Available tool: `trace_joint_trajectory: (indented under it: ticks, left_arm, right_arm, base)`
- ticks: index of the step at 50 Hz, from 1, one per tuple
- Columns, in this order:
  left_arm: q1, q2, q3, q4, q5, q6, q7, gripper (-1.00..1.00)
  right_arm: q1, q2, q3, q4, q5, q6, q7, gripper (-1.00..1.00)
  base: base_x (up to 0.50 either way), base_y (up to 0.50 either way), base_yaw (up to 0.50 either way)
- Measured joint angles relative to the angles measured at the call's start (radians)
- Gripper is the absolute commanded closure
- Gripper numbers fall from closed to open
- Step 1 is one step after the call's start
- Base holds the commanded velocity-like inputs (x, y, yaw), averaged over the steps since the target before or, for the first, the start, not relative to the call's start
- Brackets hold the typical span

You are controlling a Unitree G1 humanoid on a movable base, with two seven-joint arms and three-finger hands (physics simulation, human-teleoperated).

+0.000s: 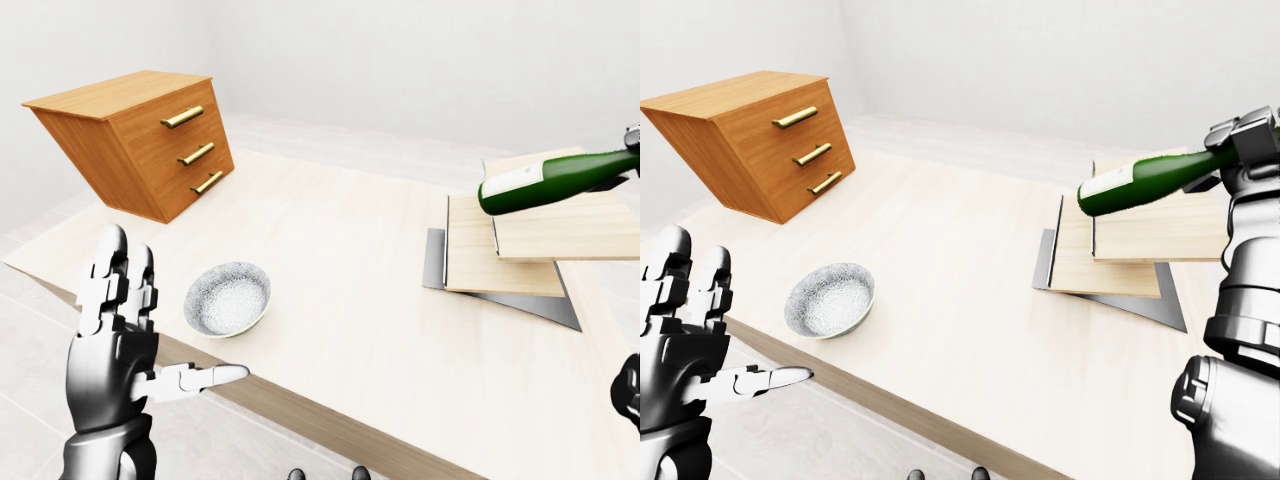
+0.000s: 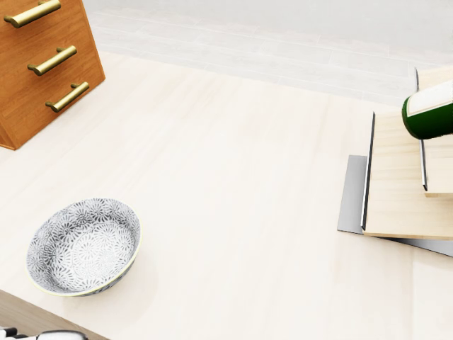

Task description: Put the wine bottle on the wine rack.

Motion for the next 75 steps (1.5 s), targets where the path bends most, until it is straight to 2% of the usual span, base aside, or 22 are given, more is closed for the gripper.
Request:
trace_joint_trajectory:
  ticks: [13, 47, 75]
  left_arm:
    - [0.005, -0.002, -0.004, -0.003, 0.002, 0.000, 0.000, -1.00]
    - [0.007, 0.000, -0.017, 0.002, 0.013, 0.000, 0.002, -1.00]
    - [0.013, 0.000, -0.034, 0.007, 0.028, 0.000, 0.006, -1.00]
  right_arm:
    - [-0.016, 0.002, -0.017, 0.035, -0.022, 0.000, 0.051, 1.00]
    - [0.054, 0.027, -0.070, -0.055, 0.004, 0.000, -0.033, 1.00]
    - [0.016, -0.014, -0.079, 0.093, -0.020, 0.000, 0.066, 1.00]
  base:
    - [0.00, 0.00, 0.00]
    - [0.00, 0.00, 0.00]
    - [0.00, 0.00, 0.00]
